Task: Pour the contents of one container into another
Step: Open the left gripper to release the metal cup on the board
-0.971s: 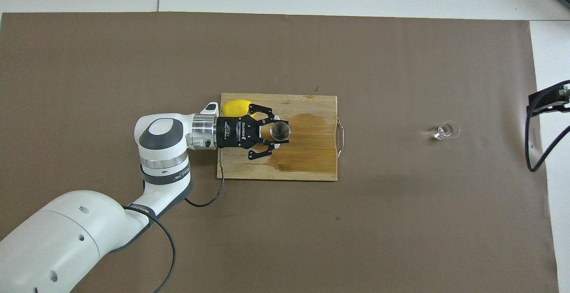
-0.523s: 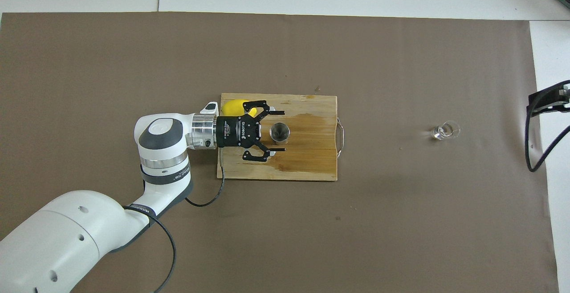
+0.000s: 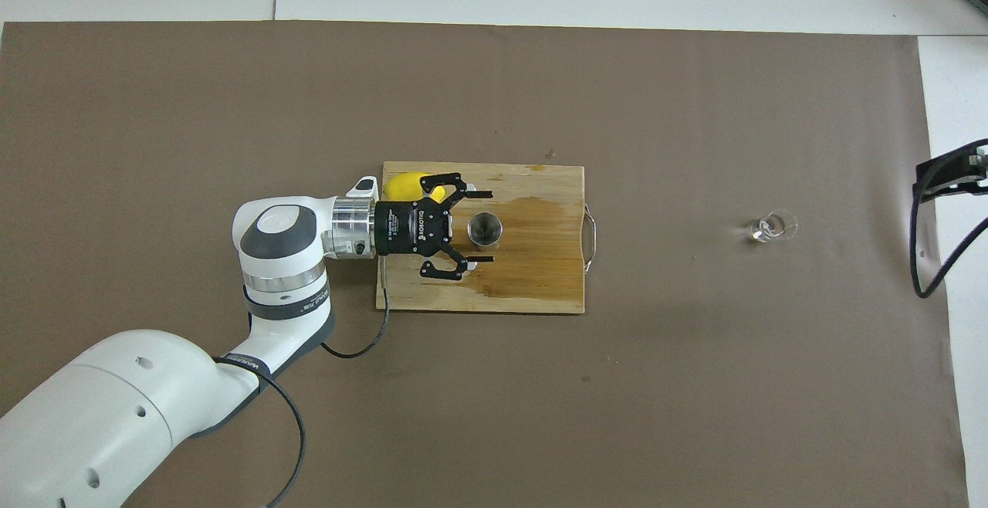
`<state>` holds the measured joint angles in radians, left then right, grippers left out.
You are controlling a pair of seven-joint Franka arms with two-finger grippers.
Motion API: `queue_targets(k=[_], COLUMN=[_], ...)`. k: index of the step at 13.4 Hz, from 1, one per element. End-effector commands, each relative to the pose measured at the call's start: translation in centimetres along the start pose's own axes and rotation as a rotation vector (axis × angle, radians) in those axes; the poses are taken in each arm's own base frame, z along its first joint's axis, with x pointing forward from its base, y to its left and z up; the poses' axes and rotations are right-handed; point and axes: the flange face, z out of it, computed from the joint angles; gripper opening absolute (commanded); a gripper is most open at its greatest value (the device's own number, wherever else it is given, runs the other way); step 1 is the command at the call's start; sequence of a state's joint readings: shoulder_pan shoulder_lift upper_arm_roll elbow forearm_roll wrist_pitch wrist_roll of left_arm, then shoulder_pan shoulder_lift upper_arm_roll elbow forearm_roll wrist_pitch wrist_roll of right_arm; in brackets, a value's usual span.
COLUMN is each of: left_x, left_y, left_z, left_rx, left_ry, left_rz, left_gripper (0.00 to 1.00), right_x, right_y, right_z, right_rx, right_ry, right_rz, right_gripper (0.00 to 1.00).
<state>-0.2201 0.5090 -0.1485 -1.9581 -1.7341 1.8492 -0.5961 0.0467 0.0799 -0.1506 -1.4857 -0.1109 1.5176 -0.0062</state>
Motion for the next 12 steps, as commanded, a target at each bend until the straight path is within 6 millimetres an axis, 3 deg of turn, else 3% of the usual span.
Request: queue_targets(k=[1, 7, 12], left_x=[-0.5, -3.5, -9.0], left_y=[0.4, 1.3, 2.0], left_z=[0.2, -1.3, -3.9], left_rx=[-0.010, -0.010, 0.031], left_ry=[-0.011, -0.026, -0.027], left_rz=[-0.024, -0.043, -0.076], left_gripper=[1.00, 1.00, 1.00], right_x=[-0.1, -0.1, 0.0], right_y=[0.4, 0.3, -0.5], right_z=[0.2, 0.2, 0.0], right_rx=[-0.013, -0.007, 0.054], right_ry=[-0.013, -0.014, -0.003], right_rz=[-0.025, -0.024, -0.023], right_gripper=[1.00, 1.00, 1.00])
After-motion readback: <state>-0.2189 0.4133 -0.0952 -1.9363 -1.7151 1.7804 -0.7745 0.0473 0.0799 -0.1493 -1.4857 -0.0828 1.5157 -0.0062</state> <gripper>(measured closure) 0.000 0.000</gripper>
